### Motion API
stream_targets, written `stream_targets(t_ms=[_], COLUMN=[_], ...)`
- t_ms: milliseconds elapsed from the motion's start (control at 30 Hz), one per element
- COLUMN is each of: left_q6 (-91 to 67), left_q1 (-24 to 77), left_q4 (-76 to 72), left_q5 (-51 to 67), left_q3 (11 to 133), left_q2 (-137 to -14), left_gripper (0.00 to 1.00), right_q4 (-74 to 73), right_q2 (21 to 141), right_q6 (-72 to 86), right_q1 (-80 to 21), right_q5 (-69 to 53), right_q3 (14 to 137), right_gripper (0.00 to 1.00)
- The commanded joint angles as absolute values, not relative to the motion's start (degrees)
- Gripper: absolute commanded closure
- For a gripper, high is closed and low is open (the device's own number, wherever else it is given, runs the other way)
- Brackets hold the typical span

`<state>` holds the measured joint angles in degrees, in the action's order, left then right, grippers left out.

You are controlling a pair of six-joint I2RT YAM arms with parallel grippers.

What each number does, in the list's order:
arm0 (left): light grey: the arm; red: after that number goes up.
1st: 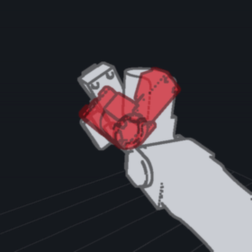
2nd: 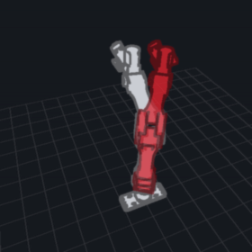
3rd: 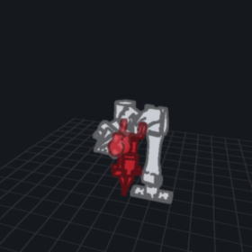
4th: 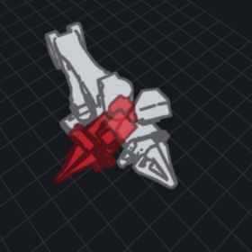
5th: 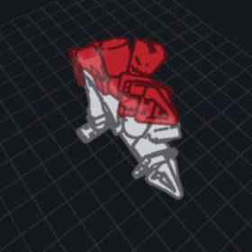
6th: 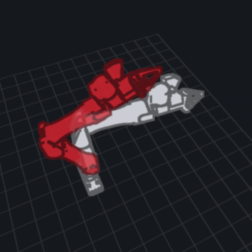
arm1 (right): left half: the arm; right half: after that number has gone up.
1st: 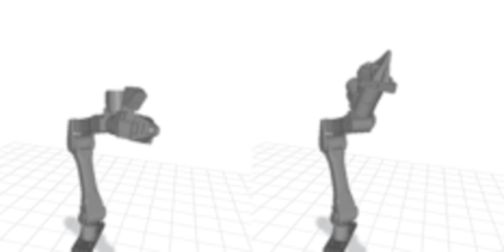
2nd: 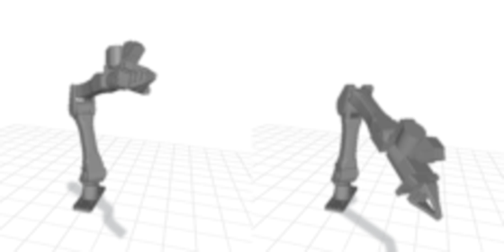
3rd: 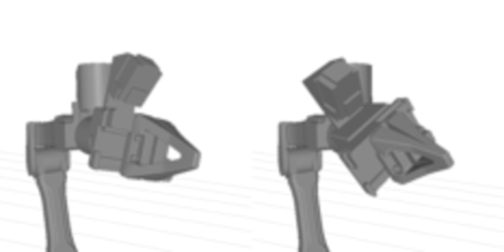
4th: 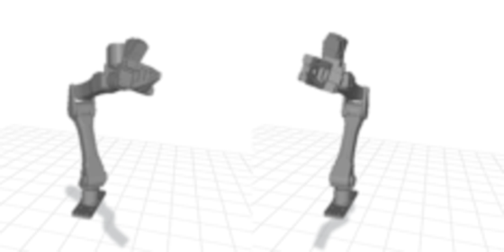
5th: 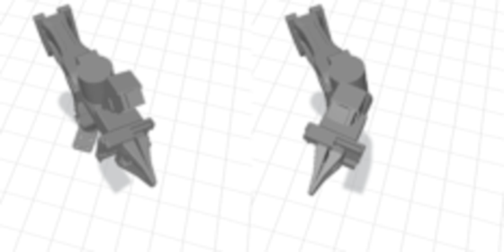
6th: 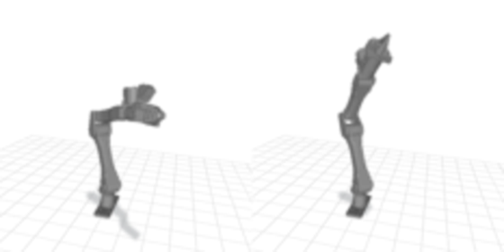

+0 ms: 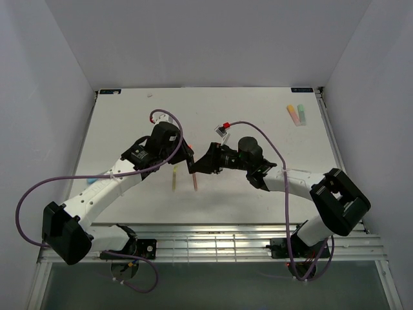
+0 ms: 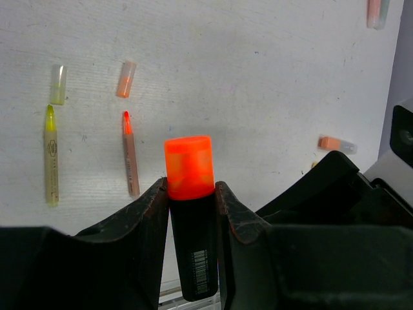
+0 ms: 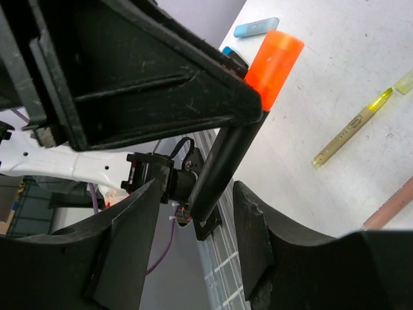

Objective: Open the pen caps

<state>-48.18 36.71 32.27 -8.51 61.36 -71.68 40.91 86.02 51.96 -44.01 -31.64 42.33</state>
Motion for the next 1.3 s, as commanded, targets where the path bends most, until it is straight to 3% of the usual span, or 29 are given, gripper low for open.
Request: stream_targets(t_ms=[0,267,400,533,567,767,967,1167,1267], left_q6=[-49.48,-51.15,-50.98,-50.63,-50.28,-50.1,-49.75,-49.57,-49.13], left_q1=[37.62,39.37,39.9,39.9,39.9,39.9,39.9,39.9,39.9], left_q4=[31.29,31.29,31.29,32.51,32.52,32.17,31.55,30.59,30.32], left_q5=[-9.32,-8.88,-9.49,-13.18,-13.97,-14.06,-13.36,-11.43,-10.73], left_q3=[60.82,61.35,60.91,60.12,60.12,59.68,59.68,59.24,58.97], left_q2=[-69.87,-69.61,-69.08,-67.59,-67.41,-67.94,-68.03,-67.77,-67.85], left_gripper=[1.0,1.0,0.97,0.5,0.48,0.43,0.44,0.54,0.64], right_q4=[46.58,51.15,50.37,49.75,50.88,54.14,52.56,50.98,50.45], right_q2=[87.88,90.53,90.44,88.6,88.25,86.75,85.43,85.96,86.75], right_q6=[54.22,57.3,57.83,59.23,59.59,62.84,62.14,61.0,60.82], right_q1=[-44.38,-44.65,-44.82,-45.17,-45.26,-46.14,-46.85,-46.85,-46.85], right_q5=[-30.94,-30.15,-29.27,-29.97,-30.41,-31.55,-31.46,-31.03,-30.68], right_q3=[44.56,44.12,43.68,41.49,40.35,37.53,37.7,38.85,39.2], right_gripper=[0.46,0.61,0.92,0.92,0.92,0.92,0.92,0.92,0.92])
